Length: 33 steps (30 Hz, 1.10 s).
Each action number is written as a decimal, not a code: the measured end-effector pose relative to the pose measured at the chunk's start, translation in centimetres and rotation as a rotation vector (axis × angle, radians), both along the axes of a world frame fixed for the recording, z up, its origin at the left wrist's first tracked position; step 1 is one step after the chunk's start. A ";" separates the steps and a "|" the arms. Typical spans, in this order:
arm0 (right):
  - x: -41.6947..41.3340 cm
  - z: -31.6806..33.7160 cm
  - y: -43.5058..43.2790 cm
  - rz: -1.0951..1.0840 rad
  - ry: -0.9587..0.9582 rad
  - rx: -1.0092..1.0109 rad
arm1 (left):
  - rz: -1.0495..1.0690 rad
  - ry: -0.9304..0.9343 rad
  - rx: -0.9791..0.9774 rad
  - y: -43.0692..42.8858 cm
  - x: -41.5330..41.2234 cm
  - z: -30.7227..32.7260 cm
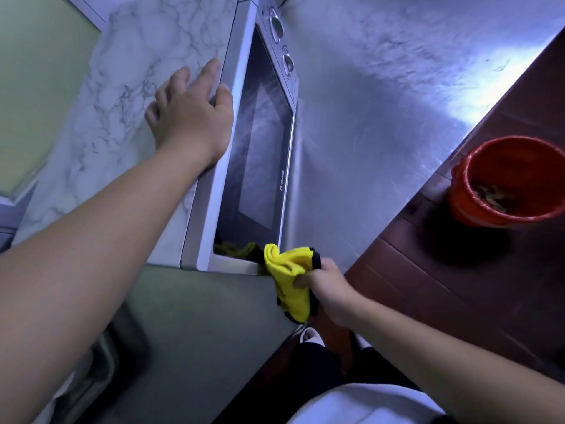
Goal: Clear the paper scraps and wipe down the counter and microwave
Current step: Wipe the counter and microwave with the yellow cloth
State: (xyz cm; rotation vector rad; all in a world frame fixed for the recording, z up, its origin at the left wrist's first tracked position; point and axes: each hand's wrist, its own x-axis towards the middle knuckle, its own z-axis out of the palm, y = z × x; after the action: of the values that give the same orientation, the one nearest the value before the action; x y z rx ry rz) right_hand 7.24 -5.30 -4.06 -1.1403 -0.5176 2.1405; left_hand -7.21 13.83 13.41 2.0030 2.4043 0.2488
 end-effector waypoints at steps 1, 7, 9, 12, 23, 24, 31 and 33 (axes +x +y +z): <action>1.0 0.2 0.7 0.045 0.026 -0.081 | 0.002 -0.006 -0.002 -0.1 0.0 0.1; 4.9 1.8 1.9 -0.039 0.498 -0.278 | 0.006 -0.022 0.003 -0.2 0.2 0.2; 5.8 2.2 1.8 -0.100 0.531 -0.266 | 0.009 -0.024 0.009 -0.2 0.2 0.3; 7.1 2.2 1.8 -0.148 0.505 -0.233 | 0.011 -0.019 0.008 -0.3 0.2 0.3; 5.8 2.9 15.6 -0.296 -0.181 0.028 | 0.013 -0.014 0.006 0.0 0.0 -0.1; 5.1 3.6 18.0 -0.346 -0.221 0.130 | 0.012 -0.013 0.010 0.1 -0.1 -0.2; -1.7 3.6 28.8 -0.389 -0.574 0.414 | 0.003 -0.012 0.031 0.2 -0.3 -0.5; -3.0 3.0 27.9 -0.448 -0.553 0.389 | 0.005 -0.012 0.027 0.4 -0.4 -0.4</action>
State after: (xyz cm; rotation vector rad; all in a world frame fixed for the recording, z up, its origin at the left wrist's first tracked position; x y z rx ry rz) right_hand 4.20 22.64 -1.10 -1.4490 -0.7920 1.2669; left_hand -7.58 14.18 12.99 2.0010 2.4117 0.2937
